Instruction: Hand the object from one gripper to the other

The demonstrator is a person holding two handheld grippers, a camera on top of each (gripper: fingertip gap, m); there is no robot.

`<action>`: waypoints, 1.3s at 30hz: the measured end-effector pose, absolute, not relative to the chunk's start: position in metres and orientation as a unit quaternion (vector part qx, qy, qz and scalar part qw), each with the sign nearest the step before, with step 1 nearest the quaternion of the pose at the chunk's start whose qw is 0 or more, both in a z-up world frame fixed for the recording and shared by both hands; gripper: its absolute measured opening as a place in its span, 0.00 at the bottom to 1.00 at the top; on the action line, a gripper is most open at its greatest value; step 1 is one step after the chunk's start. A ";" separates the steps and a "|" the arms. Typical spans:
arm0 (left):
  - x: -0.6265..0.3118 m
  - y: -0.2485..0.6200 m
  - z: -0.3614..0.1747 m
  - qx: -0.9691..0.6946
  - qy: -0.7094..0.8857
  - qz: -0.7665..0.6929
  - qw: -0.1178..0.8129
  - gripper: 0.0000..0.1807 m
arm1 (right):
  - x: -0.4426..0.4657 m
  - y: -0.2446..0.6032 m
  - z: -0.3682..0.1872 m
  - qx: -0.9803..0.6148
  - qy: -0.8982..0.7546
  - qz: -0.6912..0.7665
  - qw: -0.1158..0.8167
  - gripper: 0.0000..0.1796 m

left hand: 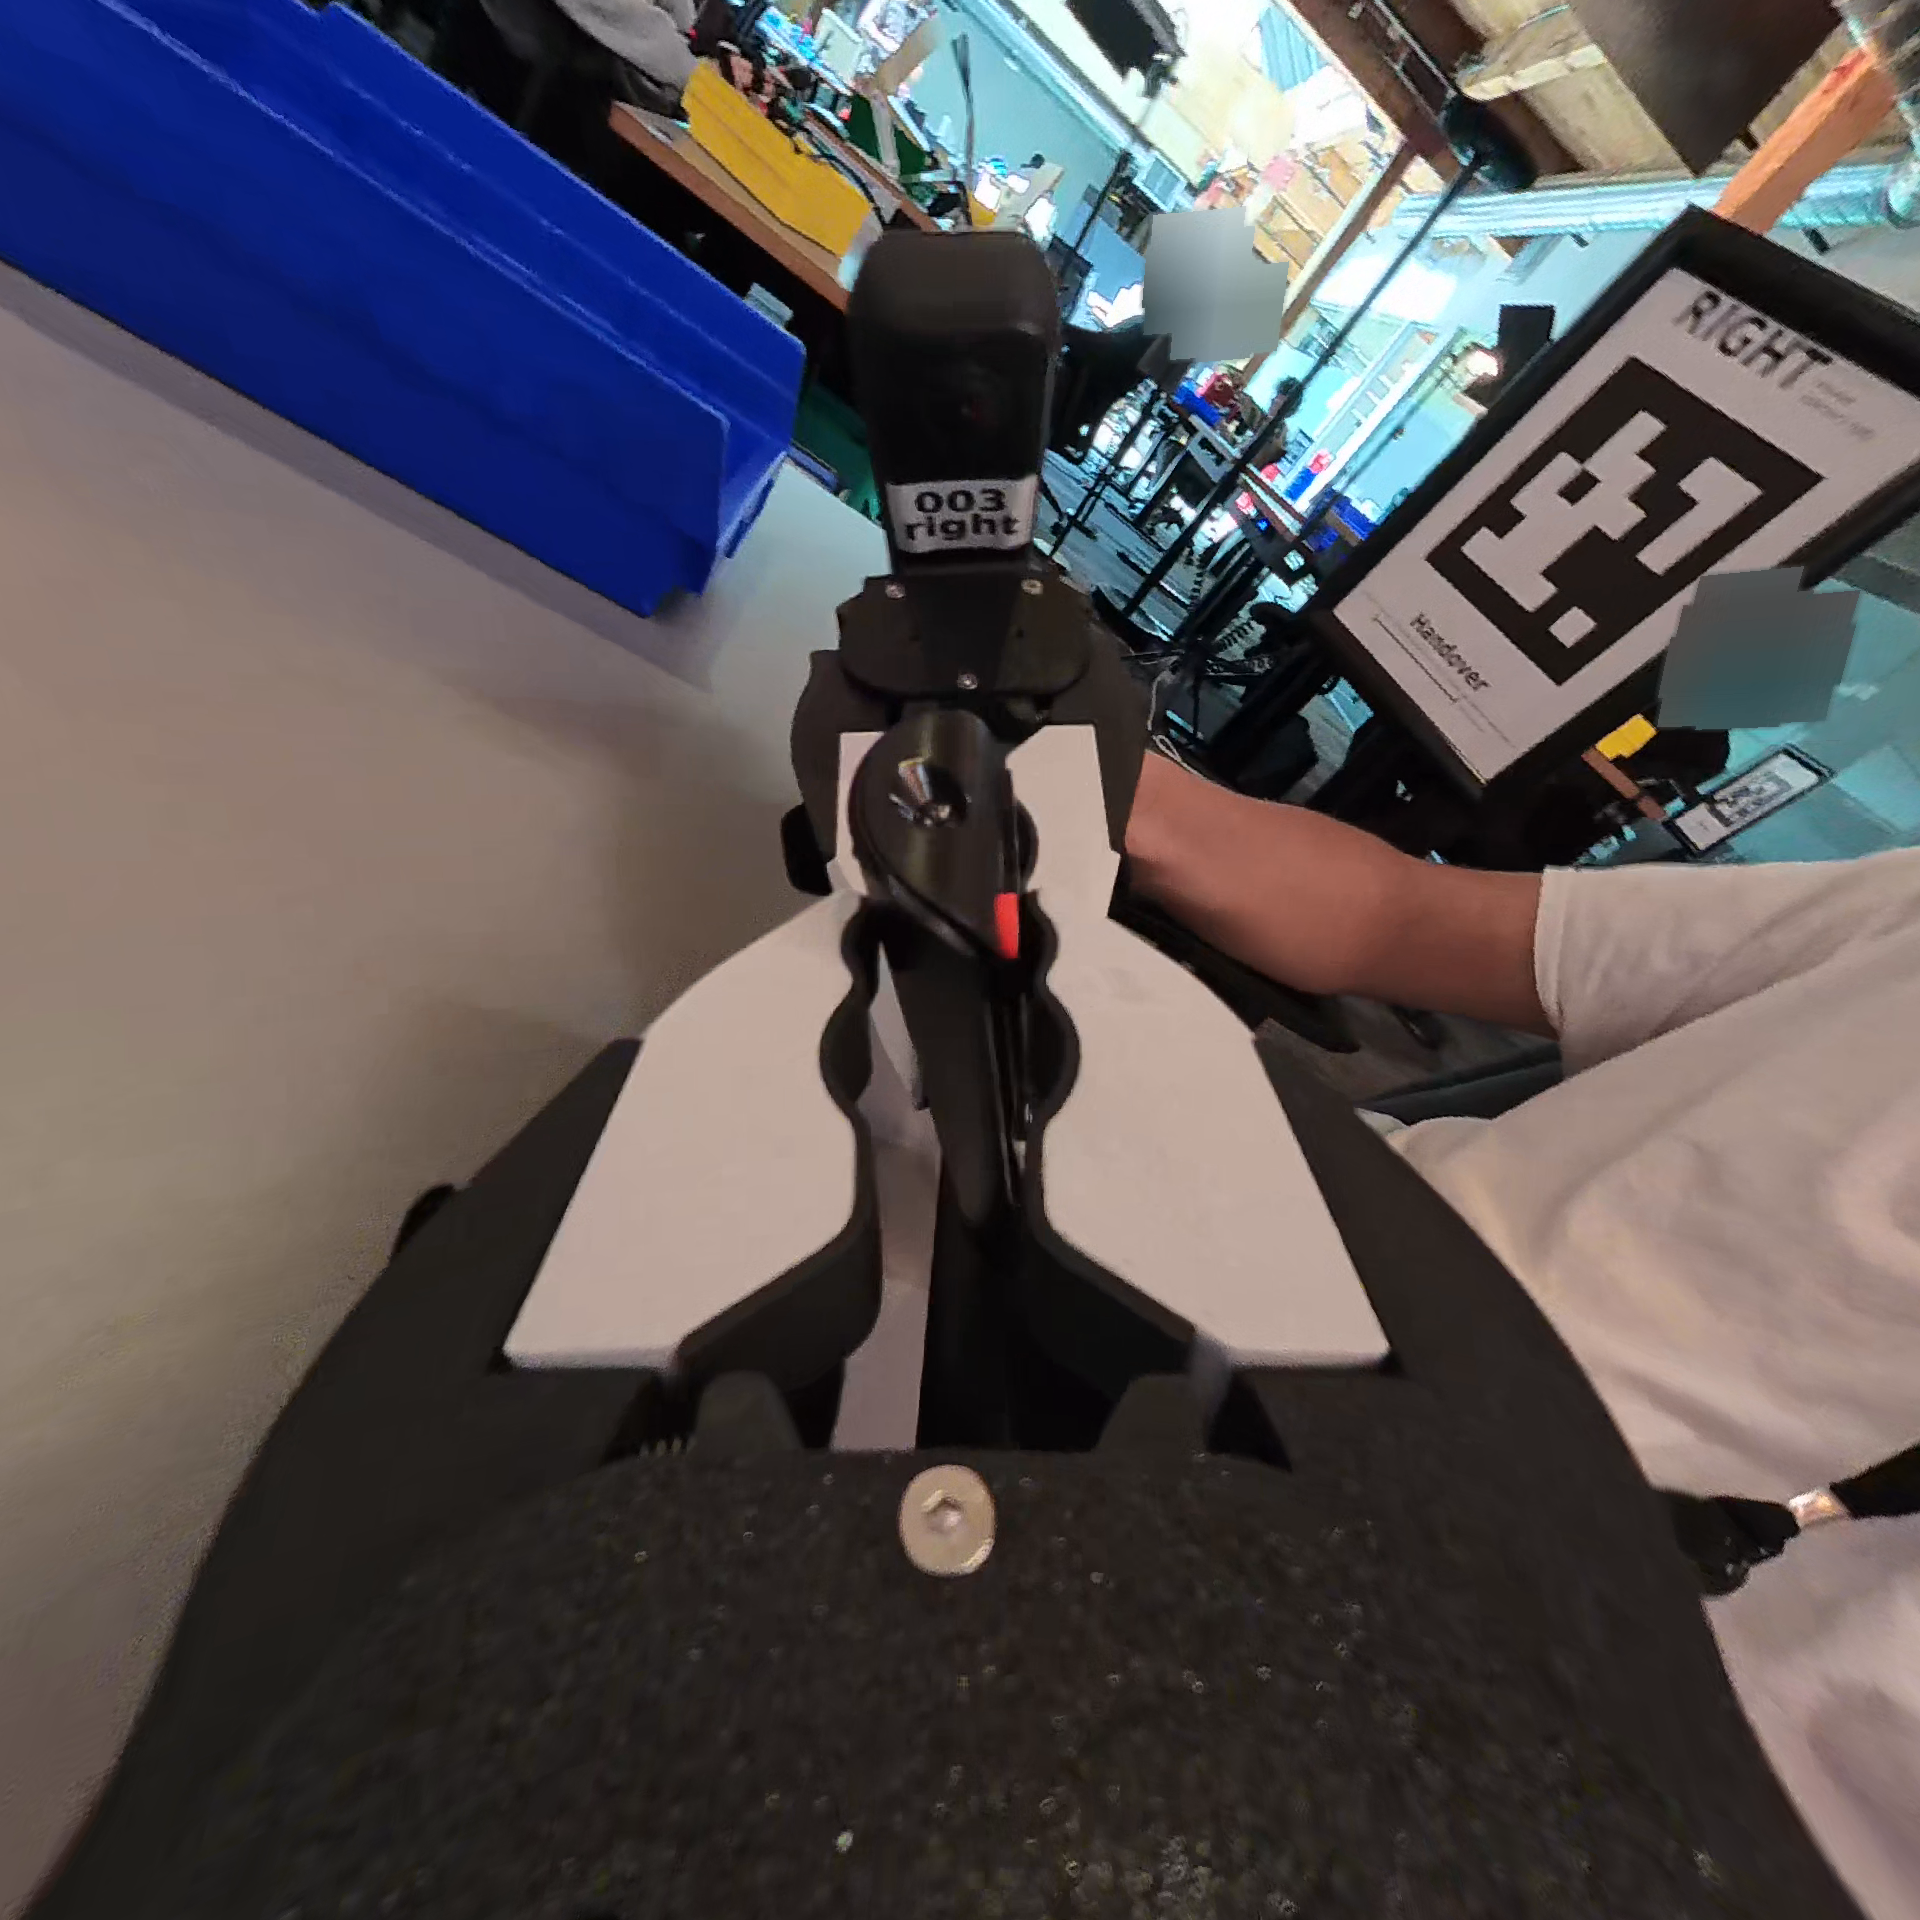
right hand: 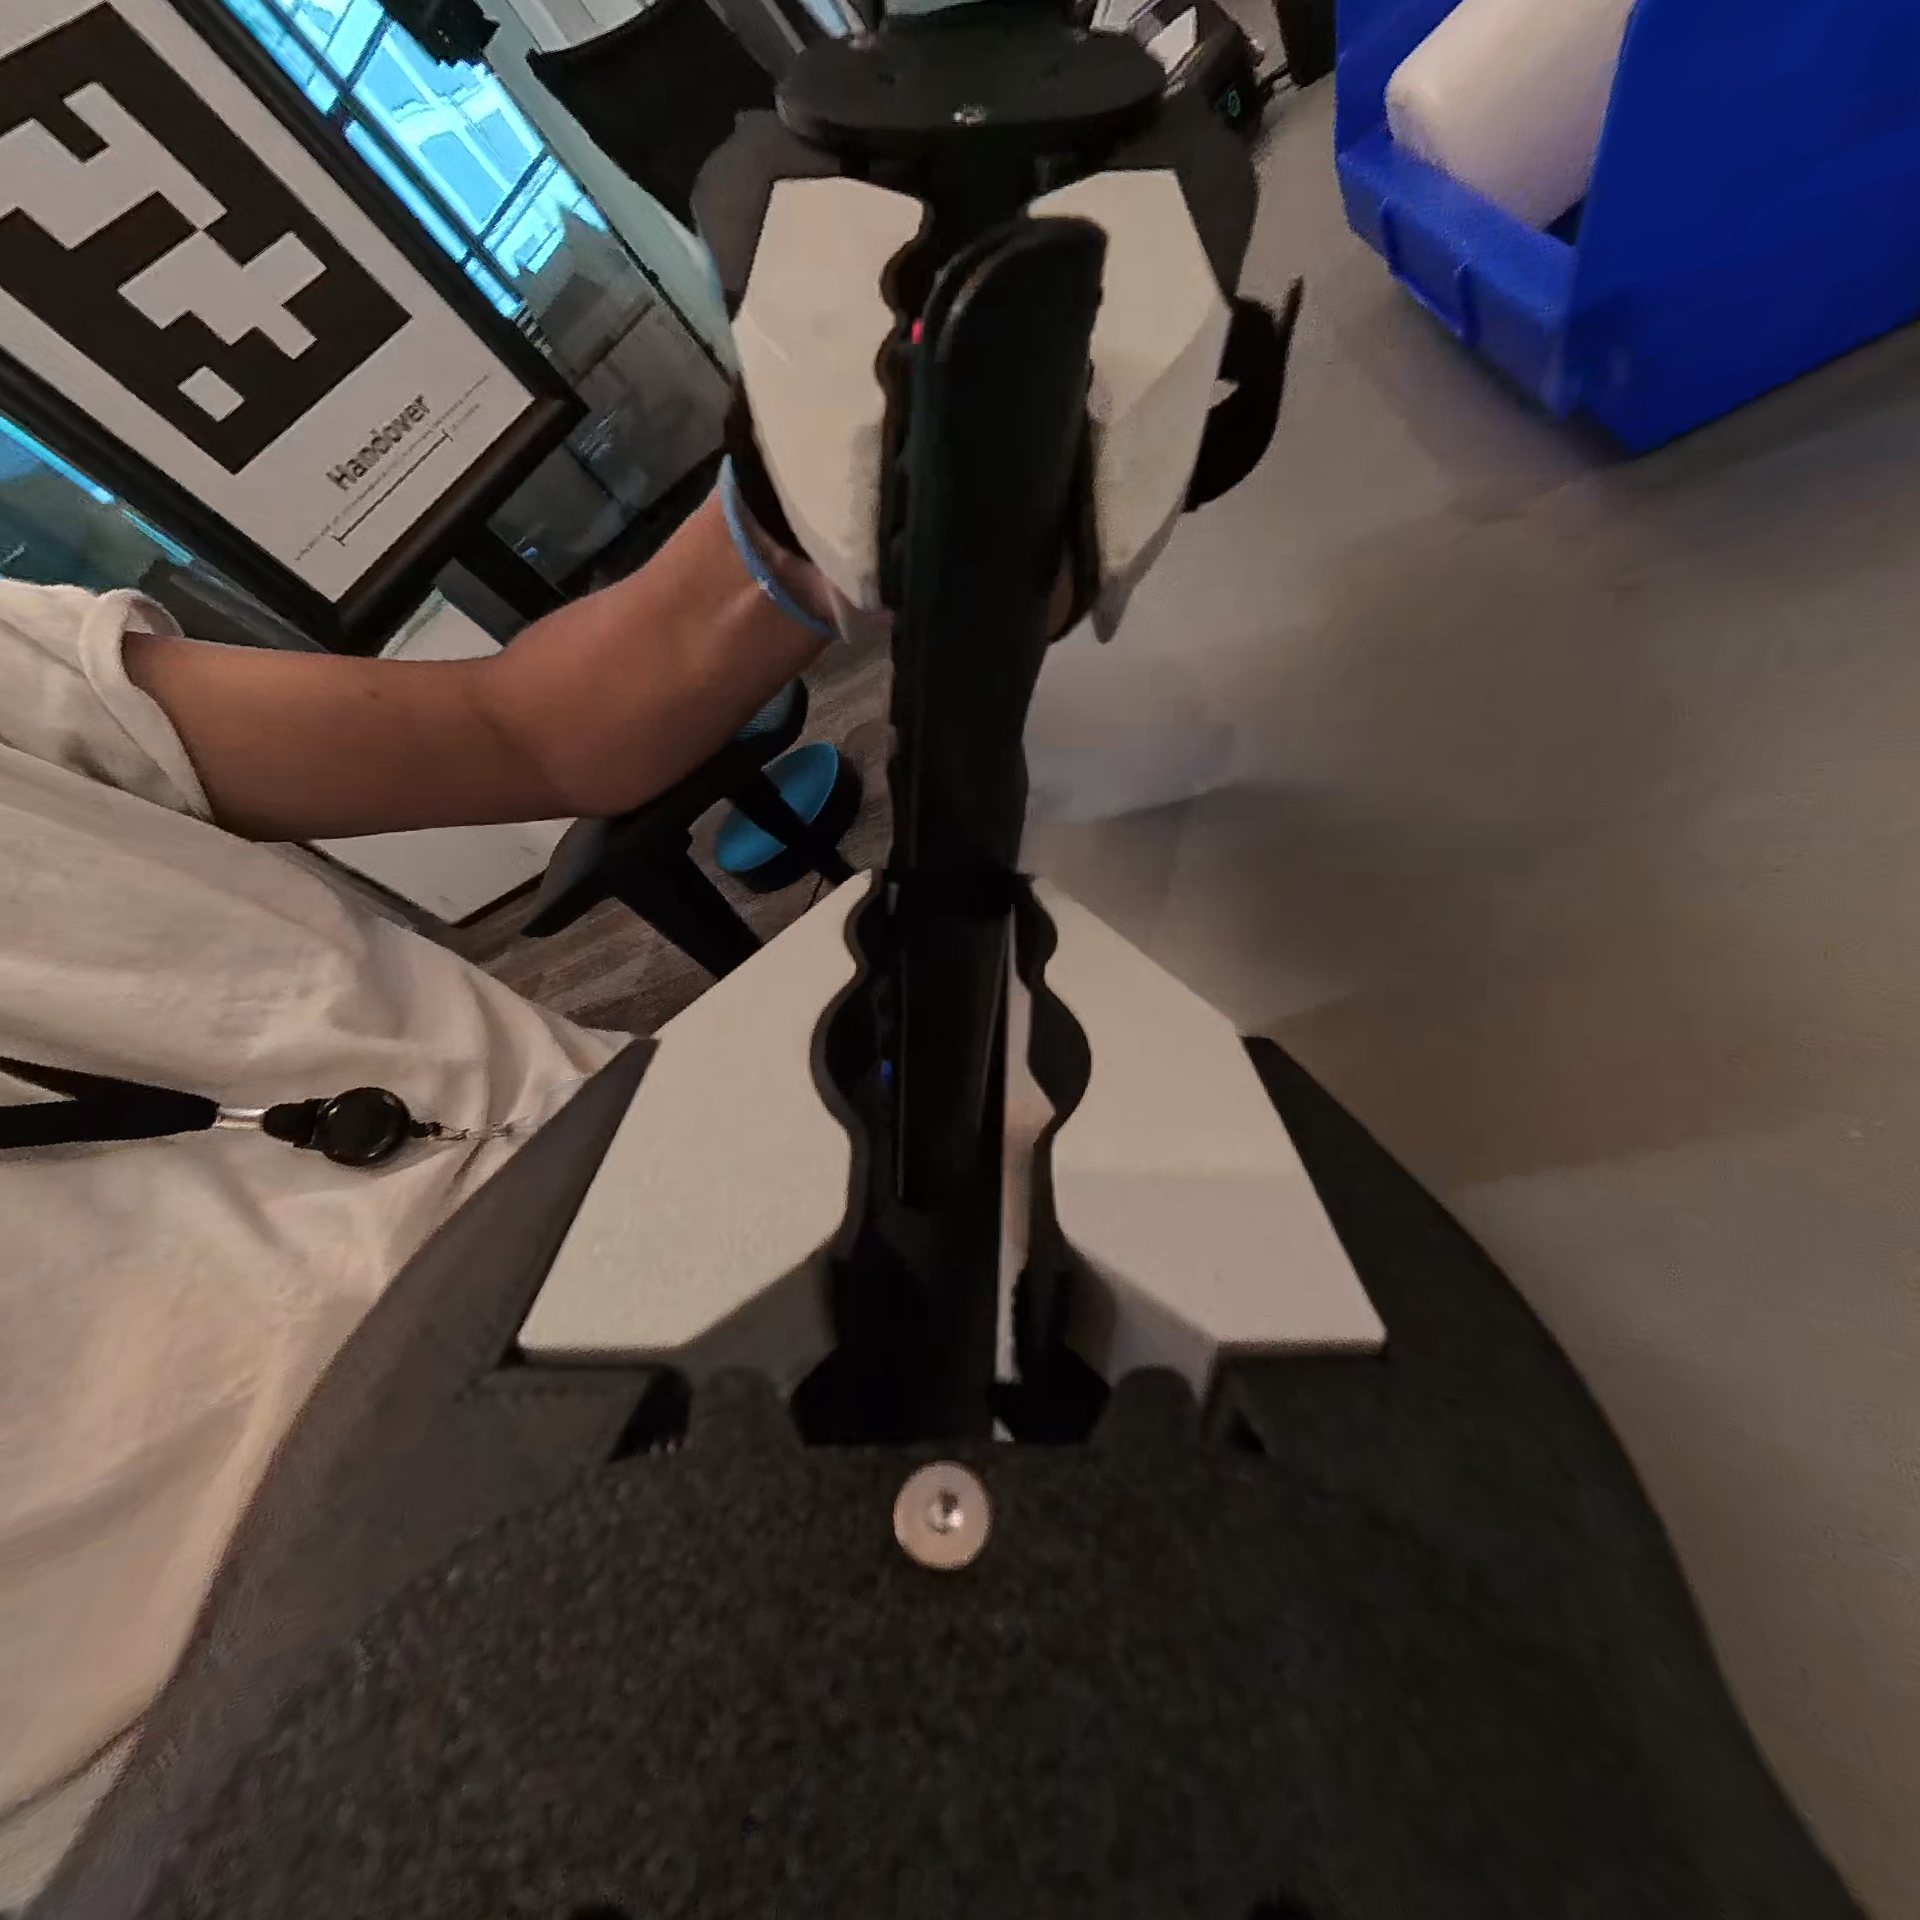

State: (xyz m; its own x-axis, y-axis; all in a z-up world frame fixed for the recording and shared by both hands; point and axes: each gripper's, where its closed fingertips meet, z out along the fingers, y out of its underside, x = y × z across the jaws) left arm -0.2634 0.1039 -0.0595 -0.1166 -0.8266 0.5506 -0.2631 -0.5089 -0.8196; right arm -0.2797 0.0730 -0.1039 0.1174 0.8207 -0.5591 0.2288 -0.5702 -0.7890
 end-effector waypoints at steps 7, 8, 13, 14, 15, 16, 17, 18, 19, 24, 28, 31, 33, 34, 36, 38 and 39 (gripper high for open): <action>-0.285 0.164 -0.043 -0.675 0.224 -0.638 0.295 0.13 | -0.264 0.128 -0.081 -0.673 -0.337 0.391 0.530 0.40; -0.293 0.172 -0.037 -0.671 0.183 -0.651 0.304 0.13 | -0.259 0.137 -0.074 -0.669 -0.324 0.335 0.579 0.42; -0.326 0.193 -0.009 -0.632 0.042 -0.711 0.306 0.13 | -0.257 0.119 -0.034 -0.535 -0.354 0.090 0.761 0.42; -0.331 0.195 -0.005 -0.621 0.023 -0.724 0.301 0.13 | -0.267 0.111 -0.037 -0.514 -0.394 0.060 0.760 0.43; -0.334 0.196 -0.002 -0.614 0.011 -0.732 0.296 0.13 | -0.275 0.108 -0.041 -0.512 -0.412 0.044 0.753 0.44; -0.336 0.197 0.001 -0.611 0.008 -0.735 0.293 0.13 | -0.279 0.107 -0.041 -0.514 -0.412 0.040 0.751 0.47; -0.337 0.197 0.002 -0.611 0.008 -0.736 0.292 0.13 | -0.281 0.106 -0.041 -0.513 -0.411 0.039 0.752 0.47; -0.338 0.196 0.002 -0.609 0.008 -0.739 0.289 0.13 | -0.282 0.106 -0.038 -0.512 -0.406 0.037 0.756 0.47; -0.337 0.195 0.003 -0.607 0.007 -0.743 0.281 0.13 | -0.280 0.108 -0.035 -0.513 -0.397 0.037 0.760 0.47; -0.321 0.184 -0.005 -0.612 0.021 -0.752 0.245 0.13 | -0.272 0.111 -0.028 -0.521 -0.376 0.071 0.763 0.38; -0.314 0.182 -0.011 -0.607 0.015 -0.760 0.234 0.13 | -0.265 0.111 -0.034 -0.538 -0.402 0.057 0.739 0.29; -0.312 0.184 -0.017 -0.616 0.028 -0.750 0.241 0.13 | -0.259 0.116 -0.042 -0.576 -0.408 0.080 0.703 0.28; -0.311 0.183 -0.016 -0.616 0.054 -0.744 0.252 0.14 | -0.255 0.118 -0.042 -0.586 -0.404 0.099 0.695 0.28; -0.309 0.182 -0.017 -0.620 0.077 -0.736 0.259 0.14 | -0.253 0.118 -0.040 -0.590 -0.399 0.113 0.693 0.28; -0.307 0.181 -0.019 -0.632 0.130 -0.709 0.285 0.22 | -0.244 0.120 -0.031 -0.593 -0.378 0.122 0.700 0.28; -0.308 0.187 -0.025 -0.653 0.191 -0.648 0.341 0.40 | -0.235 0.122 -0.026 -0.597 -0.368 0.128 0.701 0.28; -0.309 0.189 -0.029 -0.661 0.224 -0.612 0.372 0.45 | -0.231 0.121 -0.025 -0.599 -0.364 0.144 0.699 0.28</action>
State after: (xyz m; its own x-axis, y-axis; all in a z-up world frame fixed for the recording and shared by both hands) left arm -0.3093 0.1890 -0.0290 0.1491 -0.7517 0.6425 0.1590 -0.6231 -0.7658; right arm -0.2313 0.1207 -0.0249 0.6941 0.6364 0.3365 0.2347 0.2419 -0.9415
